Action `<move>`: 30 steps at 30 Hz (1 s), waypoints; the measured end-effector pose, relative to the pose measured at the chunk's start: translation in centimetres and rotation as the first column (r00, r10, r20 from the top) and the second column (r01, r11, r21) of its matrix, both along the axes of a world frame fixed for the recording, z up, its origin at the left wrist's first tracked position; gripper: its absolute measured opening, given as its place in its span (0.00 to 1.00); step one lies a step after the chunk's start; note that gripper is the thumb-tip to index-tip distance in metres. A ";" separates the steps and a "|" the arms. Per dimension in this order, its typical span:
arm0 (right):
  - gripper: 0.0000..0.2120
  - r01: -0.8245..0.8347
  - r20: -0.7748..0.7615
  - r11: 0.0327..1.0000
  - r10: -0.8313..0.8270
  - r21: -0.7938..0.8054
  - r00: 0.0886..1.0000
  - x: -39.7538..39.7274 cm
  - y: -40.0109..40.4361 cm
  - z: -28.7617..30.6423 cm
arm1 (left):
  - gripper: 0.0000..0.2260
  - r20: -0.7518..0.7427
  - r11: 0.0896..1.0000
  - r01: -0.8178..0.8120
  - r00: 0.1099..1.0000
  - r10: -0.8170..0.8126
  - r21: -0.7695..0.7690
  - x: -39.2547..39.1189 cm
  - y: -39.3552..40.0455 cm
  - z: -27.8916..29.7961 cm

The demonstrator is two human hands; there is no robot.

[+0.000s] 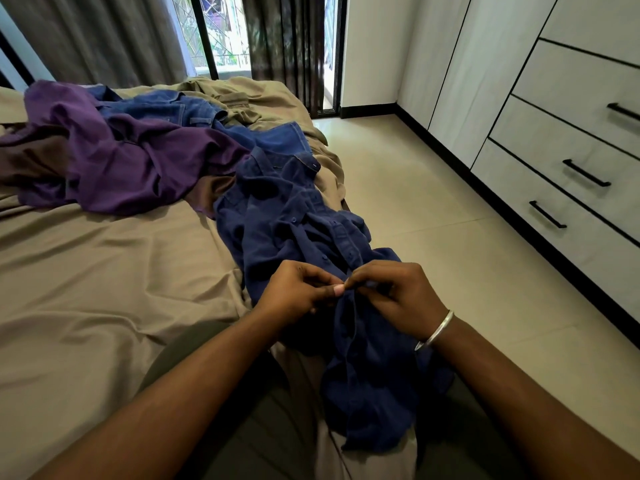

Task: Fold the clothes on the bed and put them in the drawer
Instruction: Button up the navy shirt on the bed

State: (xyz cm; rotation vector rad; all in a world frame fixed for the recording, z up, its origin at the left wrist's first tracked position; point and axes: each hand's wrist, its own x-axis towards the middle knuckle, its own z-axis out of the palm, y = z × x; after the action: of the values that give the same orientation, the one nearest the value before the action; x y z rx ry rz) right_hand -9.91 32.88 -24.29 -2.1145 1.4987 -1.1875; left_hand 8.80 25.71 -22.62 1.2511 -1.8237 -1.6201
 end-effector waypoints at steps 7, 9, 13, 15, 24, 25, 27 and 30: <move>0.11 -0.025 0.120 0.993 0.010 0.118 0.993 -0.4 0.1 1.0 | 0.02 -0.047 0.976 0.039 0.998 -0.030 0.213 0.2 0.0 0.8; 0.11 -0.035 0.107 0.985 0.017 0.170 0.994 -0.4 0.0 1.2 | 0.02 -0.042 0.963 0.040 0.999 -0.029 0.266 0.3 0.1 1.0; 0.11 -0.022 0.079 0.976 0.005 0.217 0.997 -0.1 -0.1 1.5 | 0.03 -0.024 0.940 0.047 0.999 -0.042 0.337 0.5 0.1 1.0; 0.11 -0.013 0.059 0.972 -0.001 0.236 0.998 0.0 0.0 1.6 | 0.05 -0.017 0.936 0.052 0.999 -0.049 0.347 0.5 0.1 1.1; 0.07 -0.027 -0.289 0.952 0.120 0.305 0.950 1.0 0.5 1.5 | 0.08 0.264 0.977 0.173 0.943 -0.201 0.126 -0.2 1.4 0.8; 0.07 -0.028 -0.295 0.954 0.120 0.298 0.948 1.1 0.5 1.6 | 0.06 0.271 0.981 0.152 0.946 -0.180 0.122 -0.2 1.5 0.7; 0.08 -0.024 -0.264 0.956 0.105 0.294 0.959 1.0 0.5 1.6 | 0.04 0.244 0.985 0.103 0.960 -0.136 0.141 -0.2 1.4 0.6; 0.07 -0.010 -0.130 0.947 0.055 0.322 0.990 0.5 0.6 1.6 | 0.04 0.161 0.973 0.059 0.982 -0.096 0.224 0.0 1.4 0.9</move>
State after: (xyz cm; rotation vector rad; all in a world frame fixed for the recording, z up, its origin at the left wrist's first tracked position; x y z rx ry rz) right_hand -9.42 33.46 -22.69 -2.0208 1.5844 -0.7372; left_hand 8.80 27.13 -21.76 1.4714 -1.8547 -1.8491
